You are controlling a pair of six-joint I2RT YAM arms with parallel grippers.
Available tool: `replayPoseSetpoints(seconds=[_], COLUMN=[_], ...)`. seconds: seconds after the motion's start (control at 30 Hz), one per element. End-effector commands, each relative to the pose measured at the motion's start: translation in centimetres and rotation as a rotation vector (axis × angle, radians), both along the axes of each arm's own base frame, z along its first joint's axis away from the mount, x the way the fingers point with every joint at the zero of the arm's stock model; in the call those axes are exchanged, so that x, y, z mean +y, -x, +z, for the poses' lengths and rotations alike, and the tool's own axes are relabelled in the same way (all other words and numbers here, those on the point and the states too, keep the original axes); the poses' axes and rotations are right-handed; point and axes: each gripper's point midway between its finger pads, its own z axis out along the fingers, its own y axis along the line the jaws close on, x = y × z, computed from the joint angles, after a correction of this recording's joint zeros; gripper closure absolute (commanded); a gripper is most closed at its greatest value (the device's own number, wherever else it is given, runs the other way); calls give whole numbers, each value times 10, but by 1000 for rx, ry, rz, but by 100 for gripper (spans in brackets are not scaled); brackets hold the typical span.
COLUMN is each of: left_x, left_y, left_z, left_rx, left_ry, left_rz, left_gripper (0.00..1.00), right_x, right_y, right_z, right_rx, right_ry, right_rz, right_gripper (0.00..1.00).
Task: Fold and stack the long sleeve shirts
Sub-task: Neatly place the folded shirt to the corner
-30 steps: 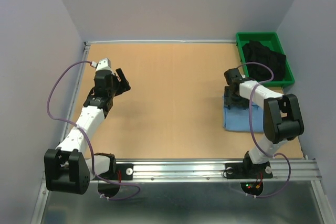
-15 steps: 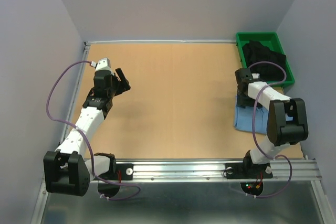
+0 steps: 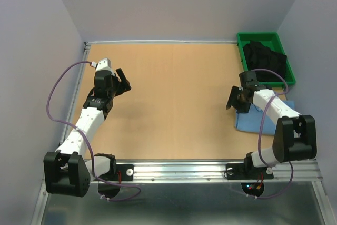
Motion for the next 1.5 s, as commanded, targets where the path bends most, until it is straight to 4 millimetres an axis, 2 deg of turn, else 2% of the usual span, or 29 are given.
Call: replayPoseSetpoints(seconds=[0.0,0.1,0.2,0.37,0.53,0.6,0.67,0.7,0.77,0.8,0.87,0.9,0.93,1.0,1.03,1.07,1.1,1.17,1.2,1.23,1.37,1.4,1.47], left_x=[0,0,1,-2,-7,-8,-11,-14,-19,-21,-21,-19,-11,4,9,18,22,30,39,49,61,63,69], left_y=[-4,-4,-3,0,3,6,12,12,17,19,30,33,39,56,64,80,89,111,118,132,166,172,188], left_z=[8,8,9,11,13,15,16,23,33,39,56,75,84,125,137,150,166,178,178,181,187,187,191], left_rx=[-40,-40,-45,-51,-57,-49,-24,-31,-38,-45,-62,-101,-119,-234,-263,-292,-326,-367,-378,-407,-476,-481,-495], left_ry=[7,5,4,26,50,62,62,64,84,95,104,103,85,73,72,65,67,53,40,34,25,17,-9], left_rz=[-2,2,7,-3,-13,-13,-19,-23,-44,-50,-61,-57,-24,34,51,85,96,115,155,198,225,227,231], left_gripper=[18,18,19,18,18,18,18,18,18,18,18,18,18,18,18,17,17,16,15,13,10,9,4], right_x=[21,5,-16,-58,-73,-70,-56,-54,-50,-50,-52,-55,-56,-62,-60,-59,-58,-57,-58,-58,-57,-58,-58], right_y=[19,27,32,38,33,27,20,13,6,1,2,5,9,21,26,38,44,57,70,86,118,134,150], right_z=[-22,-34,-38,-32,-19,-8,3,24,51,82,115,129,157,177,187,204,212,226,238,257,293,306,310], right_rx=[93,127,139,145,106,83,44,-32,-125,-220,-309,-341,-424,-464,-485,-538,-571,-638,-699,-784,-939,-1005,-1032], right_ry=[-114,-40,18,142,177,158,83,68,47,45,64,80,95,131,124,115,99,88,91,81,76,78,97], right_rz=[-25,-91,-169,-301,-342,-313,-267,-238,-210,-205,-182,-174,-161,-178,-204,-217,-236,-253,-269,-277,-257,-256,-238], right_gripper=[41,41,41,40,37,35,33,31,29,23,16,13,8,5,2,2,1,1,0,0,0,0,0])
